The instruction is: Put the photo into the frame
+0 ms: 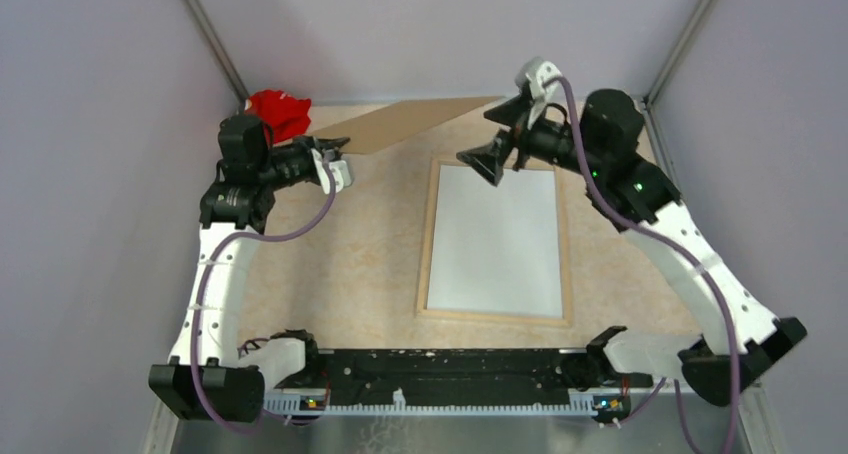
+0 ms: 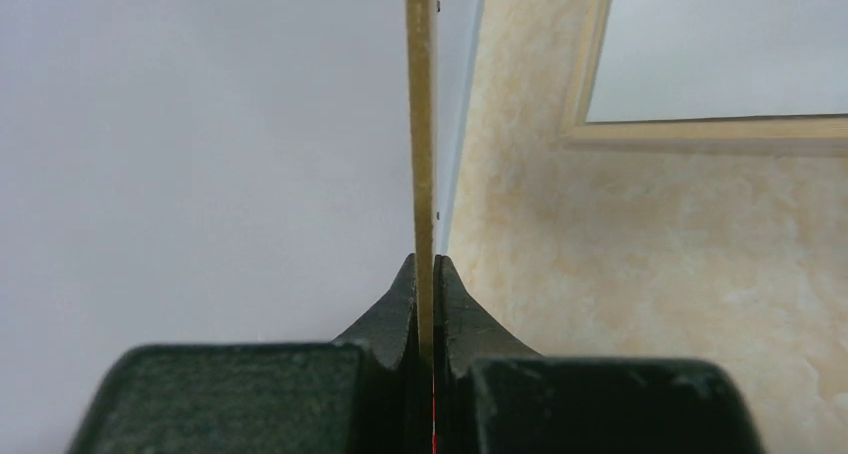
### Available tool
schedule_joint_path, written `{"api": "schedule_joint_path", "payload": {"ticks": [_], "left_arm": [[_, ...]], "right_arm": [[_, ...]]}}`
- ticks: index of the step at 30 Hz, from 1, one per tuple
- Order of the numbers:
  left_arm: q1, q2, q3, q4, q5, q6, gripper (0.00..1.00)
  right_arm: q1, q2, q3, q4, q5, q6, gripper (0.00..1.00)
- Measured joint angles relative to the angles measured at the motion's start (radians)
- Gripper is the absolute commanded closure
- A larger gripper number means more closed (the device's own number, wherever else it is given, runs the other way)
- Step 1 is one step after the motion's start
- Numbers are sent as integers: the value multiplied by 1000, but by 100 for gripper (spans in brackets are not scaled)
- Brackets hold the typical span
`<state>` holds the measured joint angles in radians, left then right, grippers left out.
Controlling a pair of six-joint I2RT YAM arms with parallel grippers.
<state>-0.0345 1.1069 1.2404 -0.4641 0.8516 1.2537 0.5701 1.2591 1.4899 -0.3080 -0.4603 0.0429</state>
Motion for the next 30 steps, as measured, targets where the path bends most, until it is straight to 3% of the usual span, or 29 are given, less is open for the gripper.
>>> {"api": "schedule_joint_path", "payload": {"ticks": [4,8,20,24,30], "left_arm": [[-1,10,62,-169,71,78,100],[-1,16,82,-322,105,146,100],[-1,4,83,-464,129,250,100],[-1,-3,83,-479,131,261,100],[-1,-6,83,-484,132,261,100]], "right_arm": [[60,-113,-71,0,-35,-293,6],[132,-89,-68,-42,-47,-497,9],[268,112,-20,-229,62,-760,23],[272,138,-20,-211,128,-803,42],[272,183,-22,-150,212,-854,91]]}}
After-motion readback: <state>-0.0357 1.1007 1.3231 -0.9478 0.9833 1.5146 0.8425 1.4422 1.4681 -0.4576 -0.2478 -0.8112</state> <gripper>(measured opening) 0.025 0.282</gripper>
